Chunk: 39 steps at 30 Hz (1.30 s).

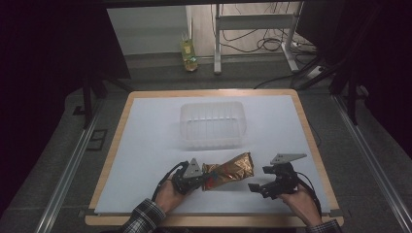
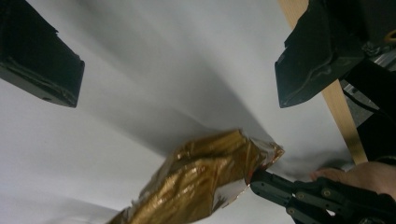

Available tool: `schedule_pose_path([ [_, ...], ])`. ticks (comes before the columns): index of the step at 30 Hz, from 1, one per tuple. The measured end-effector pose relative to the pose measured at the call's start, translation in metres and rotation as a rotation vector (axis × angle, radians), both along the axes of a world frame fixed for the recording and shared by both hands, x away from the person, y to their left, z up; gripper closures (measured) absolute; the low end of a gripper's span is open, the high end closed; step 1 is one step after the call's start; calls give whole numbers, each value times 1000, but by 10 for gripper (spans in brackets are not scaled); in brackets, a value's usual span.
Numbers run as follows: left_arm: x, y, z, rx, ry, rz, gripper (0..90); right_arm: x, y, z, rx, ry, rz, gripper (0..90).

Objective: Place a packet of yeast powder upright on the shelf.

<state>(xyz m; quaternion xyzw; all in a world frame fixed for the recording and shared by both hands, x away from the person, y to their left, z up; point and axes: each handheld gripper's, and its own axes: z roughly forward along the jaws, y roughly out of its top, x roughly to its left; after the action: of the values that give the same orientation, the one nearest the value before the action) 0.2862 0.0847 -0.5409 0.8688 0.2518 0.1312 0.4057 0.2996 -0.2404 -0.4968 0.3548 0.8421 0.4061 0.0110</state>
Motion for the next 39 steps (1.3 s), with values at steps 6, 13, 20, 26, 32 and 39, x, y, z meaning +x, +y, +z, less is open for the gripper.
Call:
schedule_pose_path([
  [6,0,0,0,-3,1,3,900,7,16,4,-6,26,23,28],
  [13,0,1,-1,-12,2,4,900,20,28,5,-15,60,31,28],
  [20,0,1,-1,-15,2,4,899,40,44,3,9,166,46,61],
  [26,0,1,-1,-17,3,4,899,51,50,1,12,191,26,227],
  [32,0,1,-2,-19,3,5,899,56,54,-1,45,254,56,452],
  [39,-2,1,-1,-16,-11,11,897,55,52,4,80,278,41,624],
])
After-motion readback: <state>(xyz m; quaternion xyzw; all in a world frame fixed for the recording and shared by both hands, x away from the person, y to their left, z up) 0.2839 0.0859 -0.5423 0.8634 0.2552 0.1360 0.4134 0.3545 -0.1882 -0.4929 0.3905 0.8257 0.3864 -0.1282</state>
